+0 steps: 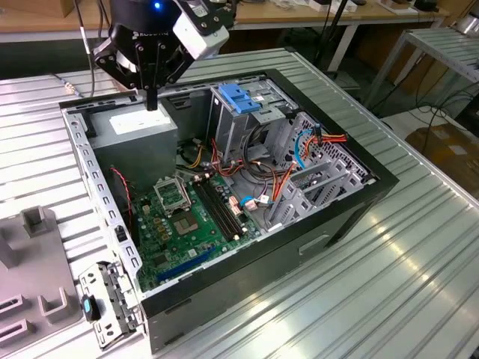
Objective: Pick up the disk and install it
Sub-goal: 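Reach for the disk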
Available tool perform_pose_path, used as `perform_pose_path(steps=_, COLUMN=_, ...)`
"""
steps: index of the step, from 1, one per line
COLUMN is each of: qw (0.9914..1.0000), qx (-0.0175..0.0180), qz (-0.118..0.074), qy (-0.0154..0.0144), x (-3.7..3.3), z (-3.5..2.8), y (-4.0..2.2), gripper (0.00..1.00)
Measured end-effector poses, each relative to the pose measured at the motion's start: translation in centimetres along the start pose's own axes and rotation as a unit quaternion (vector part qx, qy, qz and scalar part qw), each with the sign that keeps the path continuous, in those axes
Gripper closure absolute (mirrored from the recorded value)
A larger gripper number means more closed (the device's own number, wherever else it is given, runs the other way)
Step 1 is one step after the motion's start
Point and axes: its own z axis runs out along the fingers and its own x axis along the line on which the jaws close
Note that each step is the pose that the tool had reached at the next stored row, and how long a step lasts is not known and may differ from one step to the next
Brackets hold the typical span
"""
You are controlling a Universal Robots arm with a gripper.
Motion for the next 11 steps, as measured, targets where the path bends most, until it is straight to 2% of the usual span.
perform_pose_path(steps=11, qw=1.00000, qx=0.0000, qz=0.000, qy=0.0000, x=0.46, z=0.00, y=-0.03, gripper=0.89)
